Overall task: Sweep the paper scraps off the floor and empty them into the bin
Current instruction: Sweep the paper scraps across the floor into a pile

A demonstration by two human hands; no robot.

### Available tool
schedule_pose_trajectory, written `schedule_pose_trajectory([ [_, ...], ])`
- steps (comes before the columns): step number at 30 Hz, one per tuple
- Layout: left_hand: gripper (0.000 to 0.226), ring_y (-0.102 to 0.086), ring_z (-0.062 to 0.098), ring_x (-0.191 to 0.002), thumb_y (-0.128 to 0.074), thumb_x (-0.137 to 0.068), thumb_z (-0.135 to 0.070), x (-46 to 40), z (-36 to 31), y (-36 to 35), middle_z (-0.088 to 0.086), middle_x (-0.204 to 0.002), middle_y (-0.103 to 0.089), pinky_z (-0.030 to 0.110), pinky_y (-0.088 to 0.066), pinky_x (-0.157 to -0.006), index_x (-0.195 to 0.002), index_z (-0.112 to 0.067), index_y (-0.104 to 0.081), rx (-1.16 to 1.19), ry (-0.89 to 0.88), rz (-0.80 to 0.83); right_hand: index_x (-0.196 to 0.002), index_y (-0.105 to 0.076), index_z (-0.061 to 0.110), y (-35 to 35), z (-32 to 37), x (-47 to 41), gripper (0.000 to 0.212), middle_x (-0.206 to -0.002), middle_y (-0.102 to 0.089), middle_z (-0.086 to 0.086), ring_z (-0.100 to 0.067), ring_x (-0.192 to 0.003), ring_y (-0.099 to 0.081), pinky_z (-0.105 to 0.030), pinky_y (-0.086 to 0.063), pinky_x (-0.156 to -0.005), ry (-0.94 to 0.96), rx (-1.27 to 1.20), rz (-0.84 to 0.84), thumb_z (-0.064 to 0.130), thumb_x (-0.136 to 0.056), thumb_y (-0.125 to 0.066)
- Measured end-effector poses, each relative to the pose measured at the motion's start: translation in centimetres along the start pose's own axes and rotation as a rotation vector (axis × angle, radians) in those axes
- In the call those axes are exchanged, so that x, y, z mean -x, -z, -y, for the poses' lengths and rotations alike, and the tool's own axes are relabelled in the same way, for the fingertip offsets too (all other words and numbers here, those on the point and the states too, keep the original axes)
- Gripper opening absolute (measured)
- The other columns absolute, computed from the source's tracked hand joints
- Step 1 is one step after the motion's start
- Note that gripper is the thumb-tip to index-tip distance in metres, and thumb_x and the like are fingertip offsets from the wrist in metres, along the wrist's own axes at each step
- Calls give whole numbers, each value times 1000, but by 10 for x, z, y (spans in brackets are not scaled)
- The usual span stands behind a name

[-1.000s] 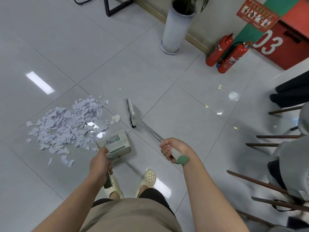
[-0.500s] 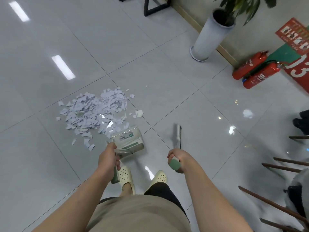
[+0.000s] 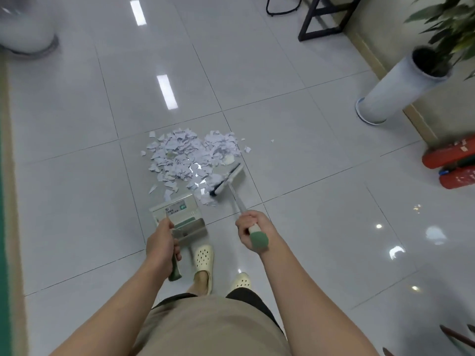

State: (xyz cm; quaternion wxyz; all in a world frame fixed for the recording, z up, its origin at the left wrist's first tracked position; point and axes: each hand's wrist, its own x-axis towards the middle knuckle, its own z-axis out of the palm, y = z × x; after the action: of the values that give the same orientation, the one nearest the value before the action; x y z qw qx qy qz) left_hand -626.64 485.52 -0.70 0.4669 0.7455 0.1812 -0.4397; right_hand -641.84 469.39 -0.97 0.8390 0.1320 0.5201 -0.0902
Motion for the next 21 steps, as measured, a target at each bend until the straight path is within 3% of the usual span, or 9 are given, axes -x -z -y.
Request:
schedule_pose_trajectory([
  [4, 15, -29, 16, -47, -49, -86, -30, 14, 20, 2, -1, -55, -34, 29, -31, -46, -76, -21, -42, 100, 15, -121, -65, -33, 19, -2, -13, 22, 28, -43, -33, 5, -7, -27, -32, -15, -33, -28, 1, -126, 108, -3, -77, -46],
  [8, 15, -29, 18, -47, -50, -86, -30, 26, 39, 5, 0, -56, -36, 28, -30, -48, -77, -18, -45, 148, 19, -206, -61, -30, 20, -2, -42, 42, 35, -41, -30, 7, -7, -26, -31, -15, -32, -27, 3, -120, 88, 0, -86, -43],
  [15, 16, -29, 18, -47, -49, -87, -30, 37, 49, 13, 0, -56, -35, 29, -30, -48, -77, -18, -45, 163, 7, -234, -68, -40, 19, 12, -56, 63, 29, -41, -39, 9, -10, -28, -43, -16, -40, -33, 5, 25, -178, 4, -85, -58],
  [18, 14, -28, 17, -48, -49, -86, -28, 36, 43, 18, 0, -55, -35, 30, -29, -49, -77, -19, -43, 165, 7, -219, -67, -47, 11, 10, -69, 53, 23, -59, -48, -1, -16, -39, -50, -18, -44, -35, 42, 83, -282, -4, -84, -50],
  [21, 14, -29, 17, -47, -48, -85, -27, 27, 35, 31, -1, -54, -36, 29, -30, -48, -76, -18, -43, 161, 17, -208, -68, -45, 8, 6, -94, 41, 21, -68, -46, -8, -20, -32, -52, -19, -43, -34, 13, 78, -338, -8, -82, -47],
])
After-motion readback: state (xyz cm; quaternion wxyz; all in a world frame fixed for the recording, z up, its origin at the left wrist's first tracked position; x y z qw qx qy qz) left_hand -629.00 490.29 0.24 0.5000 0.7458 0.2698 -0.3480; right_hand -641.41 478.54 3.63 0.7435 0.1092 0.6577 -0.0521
